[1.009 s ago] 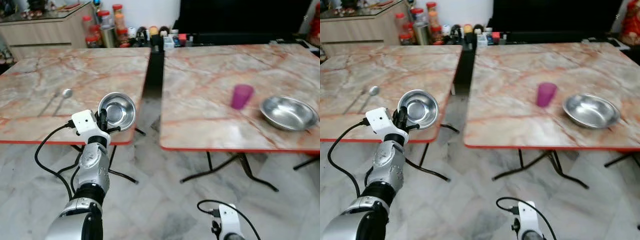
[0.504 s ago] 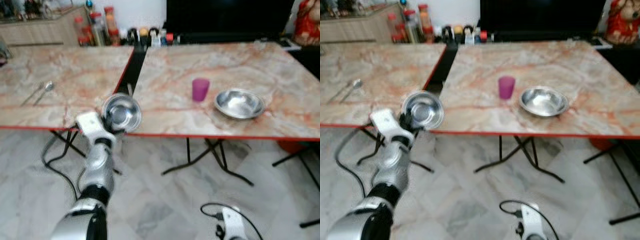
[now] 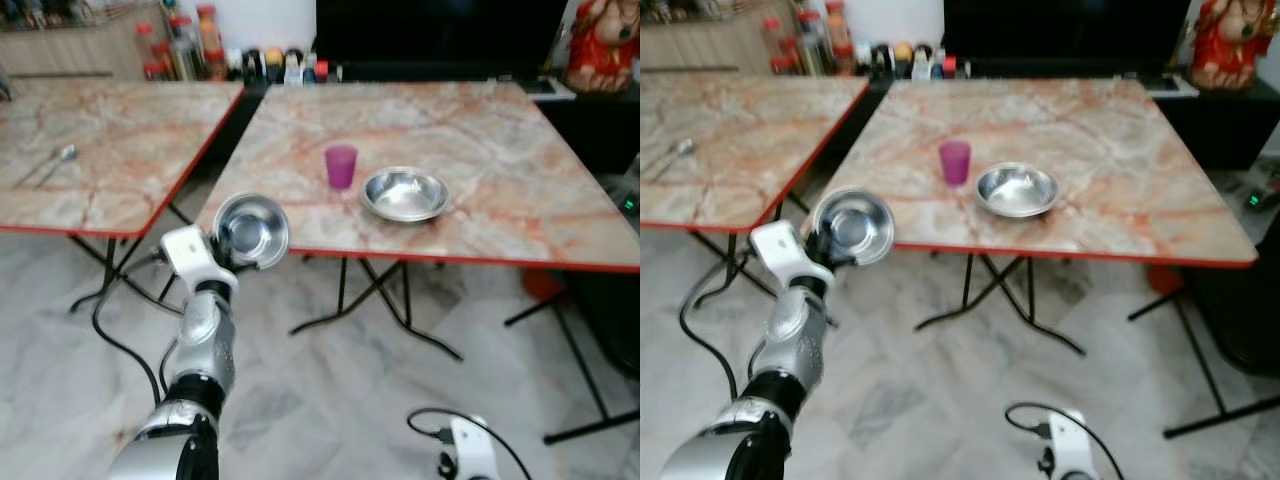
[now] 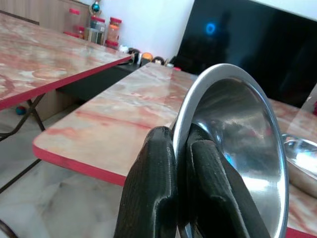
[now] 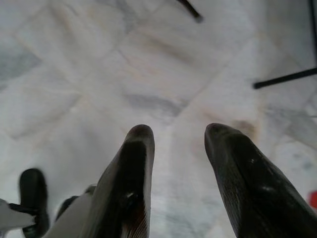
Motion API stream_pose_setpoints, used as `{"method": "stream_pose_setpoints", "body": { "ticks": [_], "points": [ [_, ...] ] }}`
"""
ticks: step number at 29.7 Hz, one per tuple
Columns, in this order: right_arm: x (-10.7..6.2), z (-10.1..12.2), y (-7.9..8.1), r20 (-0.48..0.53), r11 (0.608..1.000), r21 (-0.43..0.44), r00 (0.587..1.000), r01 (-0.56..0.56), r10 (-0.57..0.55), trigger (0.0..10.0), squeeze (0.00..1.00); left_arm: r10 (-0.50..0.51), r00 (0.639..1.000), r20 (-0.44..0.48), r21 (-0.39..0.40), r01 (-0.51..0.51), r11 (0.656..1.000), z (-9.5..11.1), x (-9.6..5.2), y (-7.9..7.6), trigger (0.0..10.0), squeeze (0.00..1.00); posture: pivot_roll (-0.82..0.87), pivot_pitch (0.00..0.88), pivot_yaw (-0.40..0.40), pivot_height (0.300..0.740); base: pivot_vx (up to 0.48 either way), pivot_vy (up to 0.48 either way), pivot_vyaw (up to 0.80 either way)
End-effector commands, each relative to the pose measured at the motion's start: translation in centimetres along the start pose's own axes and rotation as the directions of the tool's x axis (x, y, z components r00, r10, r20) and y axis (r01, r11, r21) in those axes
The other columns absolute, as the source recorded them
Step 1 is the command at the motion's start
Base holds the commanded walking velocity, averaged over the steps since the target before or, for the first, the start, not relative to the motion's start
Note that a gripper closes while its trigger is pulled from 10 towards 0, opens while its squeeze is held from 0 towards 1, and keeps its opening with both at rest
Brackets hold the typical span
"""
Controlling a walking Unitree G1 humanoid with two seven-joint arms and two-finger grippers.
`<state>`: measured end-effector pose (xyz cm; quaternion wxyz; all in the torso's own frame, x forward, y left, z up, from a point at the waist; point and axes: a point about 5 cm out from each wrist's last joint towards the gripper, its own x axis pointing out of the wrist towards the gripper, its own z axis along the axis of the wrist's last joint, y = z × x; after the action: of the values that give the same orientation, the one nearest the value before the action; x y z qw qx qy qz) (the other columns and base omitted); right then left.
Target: Setting the table
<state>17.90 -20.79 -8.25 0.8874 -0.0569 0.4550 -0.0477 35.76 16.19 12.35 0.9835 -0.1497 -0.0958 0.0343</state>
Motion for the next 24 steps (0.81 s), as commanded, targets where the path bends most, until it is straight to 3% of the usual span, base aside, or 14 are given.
{"method": "stream_pose_setpoints", "body": {
  "ticks": [1,7,19,24],
  "points": [
    [0.1,0.4,0.9,0.012,1.000,0.014,1.000,-0.021,0.021,10.0,0.00,0.030,0.999,0.016,0.008,-0.030,1.000,0.4,-0.1,1.2,10.0,0.00,0.02,0.000,0.016,0.740,0.000,-0.375,0.00],
    [0.1,0.5,0.9,0.015,1.000,0.014,1.000,-0.020,0.020,10.0,0.00,0.032,0.999,0.016,0.008,-0.033,0.999,0.3,-0.3,1.4,10.0,0.00,0.03,0.000,0.013,0.740,0.000,-0.328,0.00],
    [0.1,0.6,0.9,0.015,1.000,0.017,1.000,-0.018,0.018,10.0,0.00,0.082,0.996,0.041,-0.043,-0.081,0.996,0.8,-0.6,2.9,10.0,0.00,0.03,0.000,0.014,0.740,0.000,0.000,0.00],
    [0.1,0.6,0.9,0.019,0.999,0.035,1.000,-0.018,0.017,10.0,0.00,0.078,0.997,0.029,-0.017,-0.077,0.997,0.8,-0.5,2.9,10.0,0.00,0.03,0.000,0.009,0.740,0.000,0.000,0.00]
  ]
}}
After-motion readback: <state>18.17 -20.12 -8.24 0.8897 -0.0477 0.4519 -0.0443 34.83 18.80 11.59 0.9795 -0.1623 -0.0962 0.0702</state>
